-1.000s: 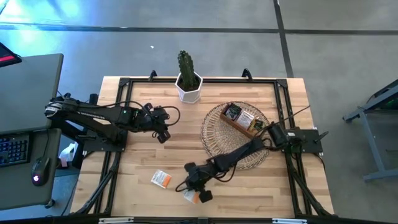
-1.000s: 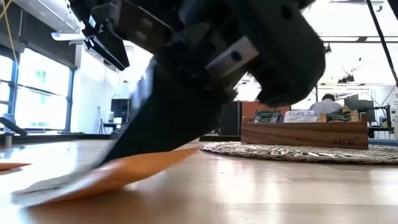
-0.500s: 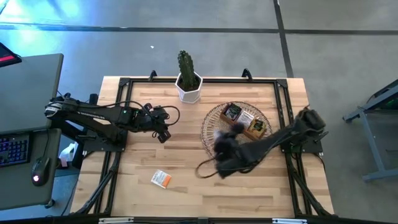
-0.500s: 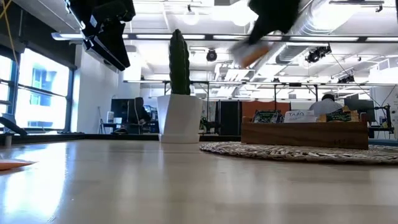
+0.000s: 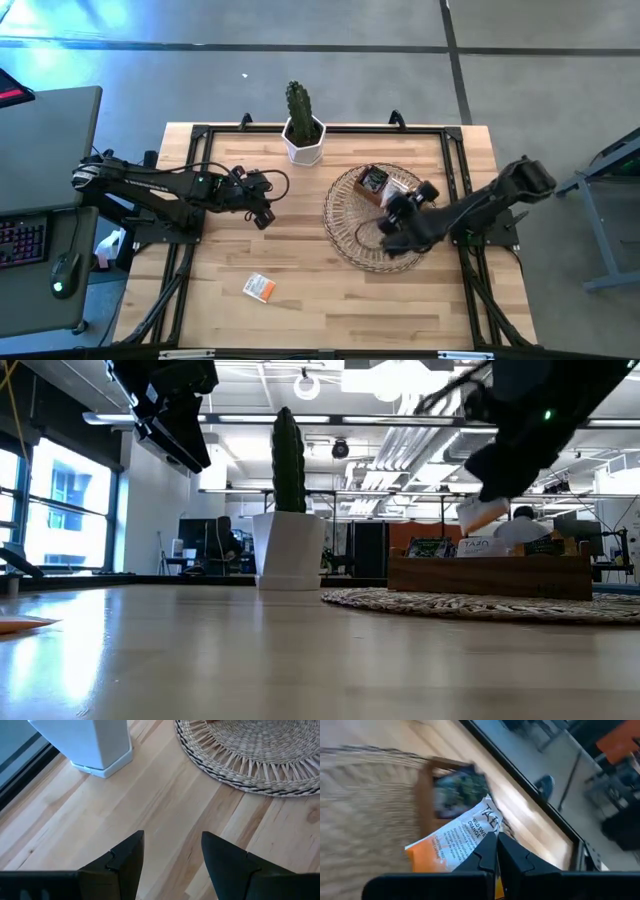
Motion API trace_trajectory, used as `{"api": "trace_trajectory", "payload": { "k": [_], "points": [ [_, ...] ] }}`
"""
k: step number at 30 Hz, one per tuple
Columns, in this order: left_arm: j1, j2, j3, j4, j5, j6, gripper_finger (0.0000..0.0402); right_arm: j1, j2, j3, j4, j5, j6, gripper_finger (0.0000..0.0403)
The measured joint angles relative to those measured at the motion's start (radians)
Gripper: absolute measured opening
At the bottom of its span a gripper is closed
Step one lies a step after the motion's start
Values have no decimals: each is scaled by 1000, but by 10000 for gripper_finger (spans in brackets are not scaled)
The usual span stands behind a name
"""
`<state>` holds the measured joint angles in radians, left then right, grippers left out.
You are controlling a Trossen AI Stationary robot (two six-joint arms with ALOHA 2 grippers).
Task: Pick & Place Tea
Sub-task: Put the white tea bag into the middle section of the wooden organizer
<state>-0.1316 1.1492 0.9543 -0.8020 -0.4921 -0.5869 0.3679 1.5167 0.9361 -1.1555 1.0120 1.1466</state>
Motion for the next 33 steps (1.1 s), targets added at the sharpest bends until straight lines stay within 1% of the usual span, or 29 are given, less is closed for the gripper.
{"api": "trace_trajectory", "payload": {
  "k": [4, 8, 13, 16, 18, 23, 28, 31, 33],
  "points": [
    [0, 0, 0, 1, -2, -16, 195, -101, -45, -86, 41, -28, -23, 3],
    [0, 0, 0, 1, -7, -23, 195, -164, -79, -145, 116, -54, -52, 9],
    [0, 0, 0, 2, -30, -24, 195, -195, -84, -203, 328, 4, -217, 8],
    [0, 0, 0, 10, -38, -24, 195, -213, -84, -230, 461, 0, -330, 9],
    [0, 0, 0, 20, -38, -24, 195, -229, -84, -247, 512, 0, -372, 16],
    [0, 0, 0, 24, -38, -24, 195, -278, -84, -255, 512, -58, -396, 52],
    [0, 0, 0, 24, -37, -24, 195, -290, -84, -252, 493, -60, -429, 93],
    [0, 0, 0, 24, -37, -24, 195, -284, -84, -226, 476, -120, -488, 113],
    [0, 0, 0, 23, -37, -24, 195, -274, -84, -206, 468, -148, -499, 125]
  ]
}}
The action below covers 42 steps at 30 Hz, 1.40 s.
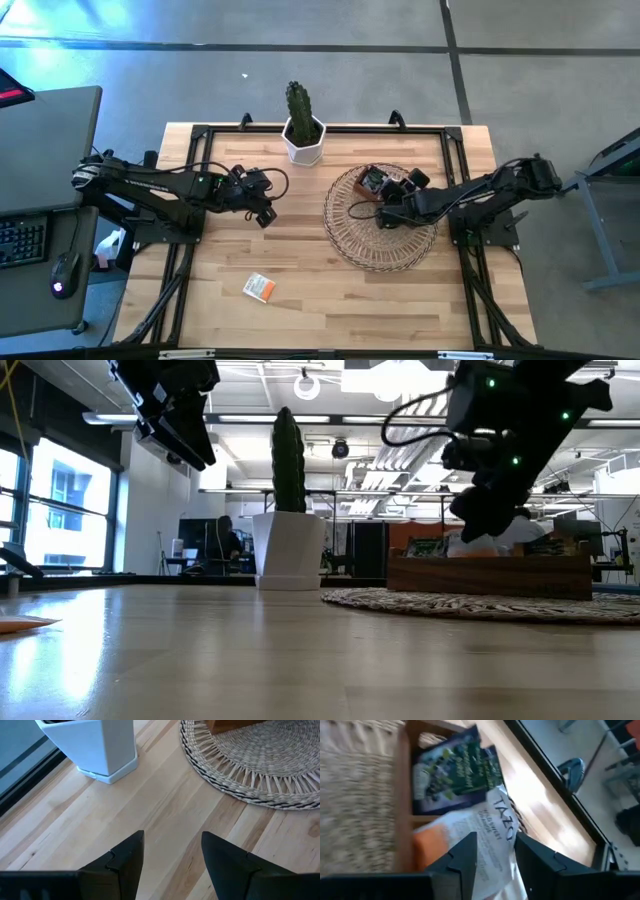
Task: Pick & Place Tea
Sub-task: Put the white tea bag into the middle section of the wooden organizer
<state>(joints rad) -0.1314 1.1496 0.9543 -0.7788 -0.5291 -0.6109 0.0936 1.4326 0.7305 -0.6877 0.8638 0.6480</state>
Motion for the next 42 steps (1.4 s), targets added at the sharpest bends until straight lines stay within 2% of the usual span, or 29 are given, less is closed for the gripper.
{"api": "trace_trajectory", "payload": {
  "k": [7, 11, 14, 18, 21, 25, 29, 36, 42],
  "points": [
    [0, 0, 0, 0, 0, 0, 195, 38, 0, 78, -87, -6, -27, 141],
    [0, 0, 0, 0, 1, 0, 195, 31, 0, 111, -108, -96, -104, 130],
    [0, 0, 0, 0, 1, 0, 195, 15, 0, 112, -96, -180, -102, 105],
    [0, 0, 0, 0, 1, 0, 195, -7, 0, 95, -101, -287, -116, 46],
    [0, 0, 0, 0, 1, 0, 195, -26, 0, 80, -100, -300, -113, 8],
    [0, 0, 0, 0, 1, 0, 195, -54, 0, 63, -46, -300, -106, 17],
    [0, 0, 0, 0, 1, 1, 195, -78, 0, 31, 33, -350, -119, 3],
    [0, 0, 0, -1, 1, 3, 195, -107, -1, -37, 53, -371, -85, 3],
    [0, 0, 0, 0, 0, 3, 195, -95, 1, 17, 42, -390, -145, 2]
  ]
}}
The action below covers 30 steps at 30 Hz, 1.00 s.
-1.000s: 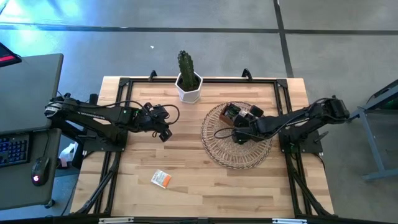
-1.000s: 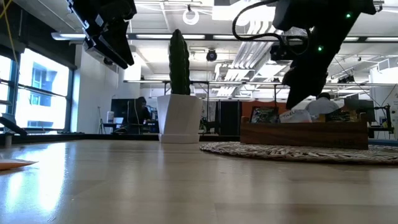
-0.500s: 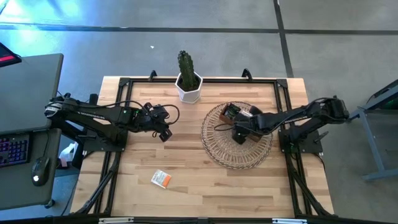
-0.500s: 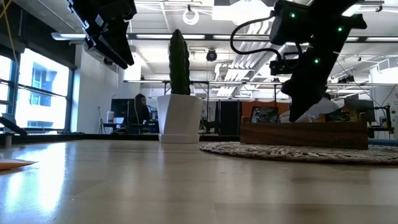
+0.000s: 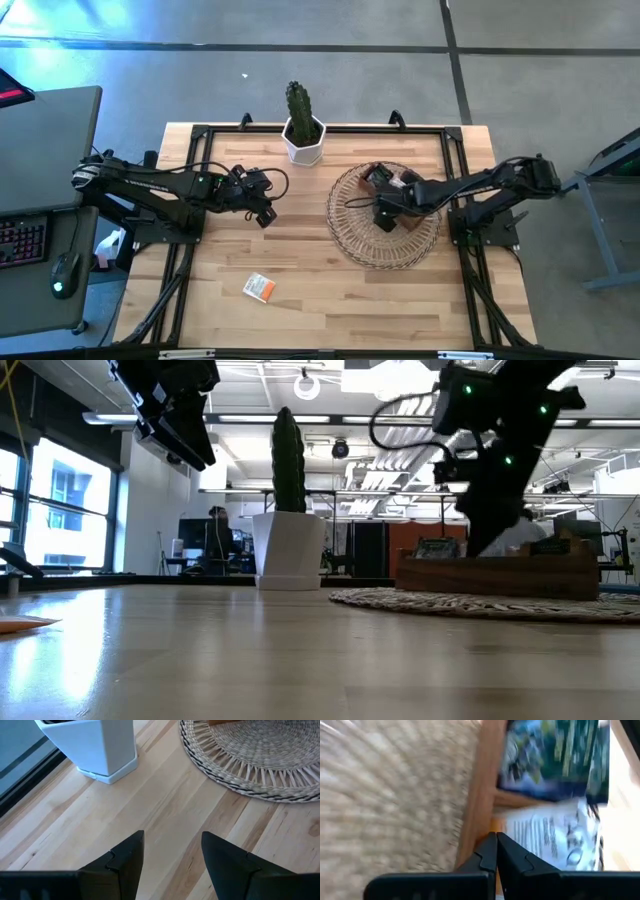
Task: Pick & Place Tea
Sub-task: Put the white tea bag into the middle section of the wooden organizer
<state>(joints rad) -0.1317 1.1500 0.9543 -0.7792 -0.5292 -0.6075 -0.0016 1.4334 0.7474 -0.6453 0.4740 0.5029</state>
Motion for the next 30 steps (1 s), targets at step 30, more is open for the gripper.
{"api": "trace_trajectory", "payload": {
  "k": [30],
  "points": [
    [-361, 266, 0, 19, 355, -485, 195, 358, 41, 66, 828, -29, -350, 3]
  ]
}}
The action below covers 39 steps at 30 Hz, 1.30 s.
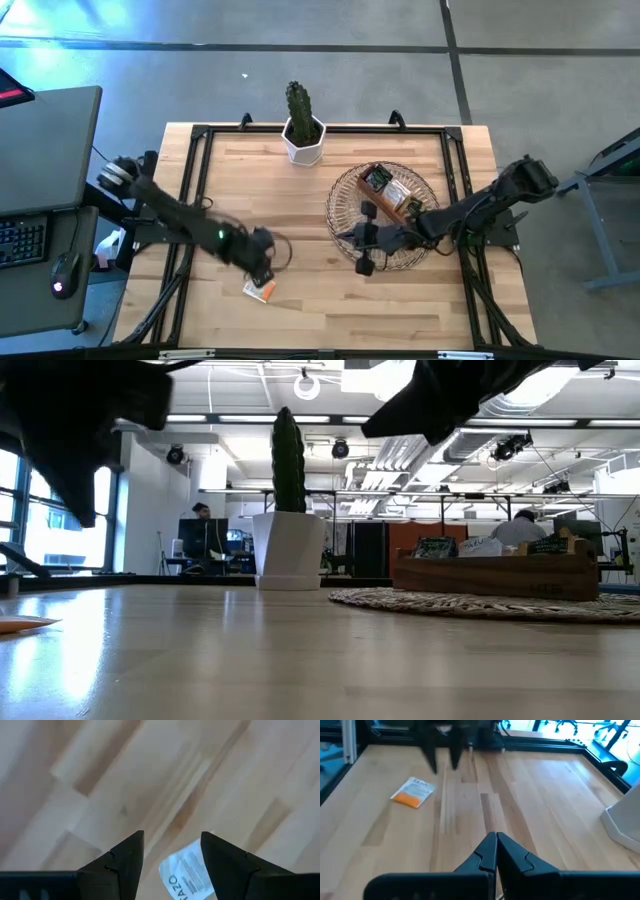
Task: Pick & Place Tea
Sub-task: Put the white tea bag into the middle section of the wooden organizer
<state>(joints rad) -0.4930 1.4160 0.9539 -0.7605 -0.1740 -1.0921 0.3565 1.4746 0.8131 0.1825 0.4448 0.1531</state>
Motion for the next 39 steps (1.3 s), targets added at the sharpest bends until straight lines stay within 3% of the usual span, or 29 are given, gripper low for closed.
{"api": "trace_trajectory", "payload": {
  "k": [6, 11, 23, 26, 39],
  "points": [
    [-161, 168, 0, 3, -79, -261, 195, 0, 10, 1, -32, -32, 4, 7],
    [-217, 291, 0, 8, -107, -361, 195, 0, 10, 0, -31, -35, 5, 5],
    [-234, 320, 25, -17, -47, -352, 193, 0, 10, 0, -28, -31, 7, 5],
    [-235, 322, 53, -29, -11, -346, 183, 0, 10, 1, -28, -30, 7, 2],
    [-262, 322, 154, -73, -22, -277, 132, -1, 10, 1, -28, -32, 49, 2]
  ]
}}
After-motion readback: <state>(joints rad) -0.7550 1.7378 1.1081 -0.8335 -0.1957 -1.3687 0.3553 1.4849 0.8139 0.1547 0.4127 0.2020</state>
